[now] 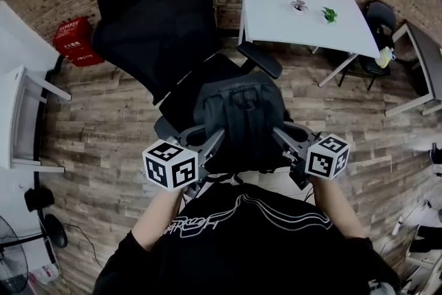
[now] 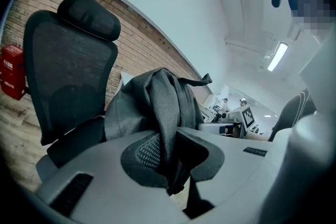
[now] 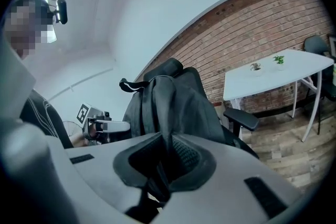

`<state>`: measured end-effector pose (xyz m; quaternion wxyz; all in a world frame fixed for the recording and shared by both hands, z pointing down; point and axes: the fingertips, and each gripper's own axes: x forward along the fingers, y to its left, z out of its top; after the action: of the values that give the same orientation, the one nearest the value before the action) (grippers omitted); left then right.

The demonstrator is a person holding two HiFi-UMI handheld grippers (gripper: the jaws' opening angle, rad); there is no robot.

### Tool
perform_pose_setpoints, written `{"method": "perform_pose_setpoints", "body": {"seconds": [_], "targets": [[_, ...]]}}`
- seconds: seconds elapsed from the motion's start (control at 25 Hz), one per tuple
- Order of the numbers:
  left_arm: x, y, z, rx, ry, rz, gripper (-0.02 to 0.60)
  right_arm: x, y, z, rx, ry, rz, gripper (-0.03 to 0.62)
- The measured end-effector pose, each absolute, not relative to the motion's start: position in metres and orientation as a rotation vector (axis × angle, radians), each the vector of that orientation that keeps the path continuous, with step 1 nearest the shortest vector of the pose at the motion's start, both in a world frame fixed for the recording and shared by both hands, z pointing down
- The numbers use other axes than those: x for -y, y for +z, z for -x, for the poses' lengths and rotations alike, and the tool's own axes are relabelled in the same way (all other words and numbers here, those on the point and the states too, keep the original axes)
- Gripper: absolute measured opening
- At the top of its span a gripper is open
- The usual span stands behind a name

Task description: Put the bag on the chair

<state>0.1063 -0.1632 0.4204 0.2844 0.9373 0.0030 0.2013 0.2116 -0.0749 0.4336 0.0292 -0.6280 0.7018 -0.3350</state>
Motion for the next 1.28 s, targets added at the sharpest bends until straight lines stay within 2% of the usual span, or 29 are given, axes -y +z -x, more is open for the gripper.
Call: {"method": "perform_pose_setpoints", "body": {"seconds": [0.36, 1.28], "targets": [[0.231, 0.433, -0.119, 0.117, 0.529, -2.487, 0.061, 0.152, 0.446, -0.232, -2.268, -1.045, 1.895, 0.038], [0.349, 0.472, -0.147, 0.687, 0.470, -2.356, 0.061, 0.318, 0.491, -0.281, -2.623, -1.222, 1.426, 0.038]]}}
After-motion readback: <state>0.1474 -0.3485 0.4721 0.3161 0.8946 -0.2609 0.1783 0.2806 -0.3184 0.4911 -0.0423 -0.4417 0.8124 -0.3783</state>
